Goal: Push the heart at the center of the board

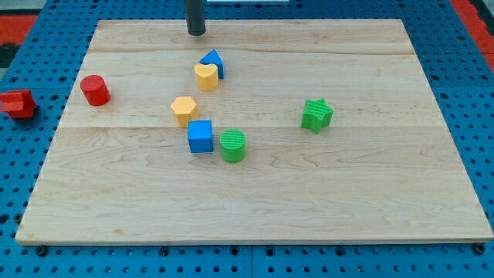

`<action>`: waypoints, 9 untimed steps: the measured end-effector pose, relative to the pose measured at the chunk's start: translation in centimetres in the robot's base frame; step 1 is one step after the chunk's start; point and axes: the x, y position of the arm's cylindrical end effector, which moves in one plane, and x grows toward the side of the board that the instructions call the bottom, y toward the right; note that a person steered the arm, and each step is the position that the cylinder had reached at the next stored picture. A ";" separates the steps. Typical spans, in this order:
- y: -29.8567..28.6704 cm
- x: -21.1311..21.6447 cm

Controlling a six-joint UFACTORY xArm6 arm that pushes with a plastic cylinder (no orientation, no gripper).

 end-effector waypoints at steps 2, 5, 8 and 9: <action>-0.8 0.3; -0.5 7.8; 1.3 13.4; 8.9 13.6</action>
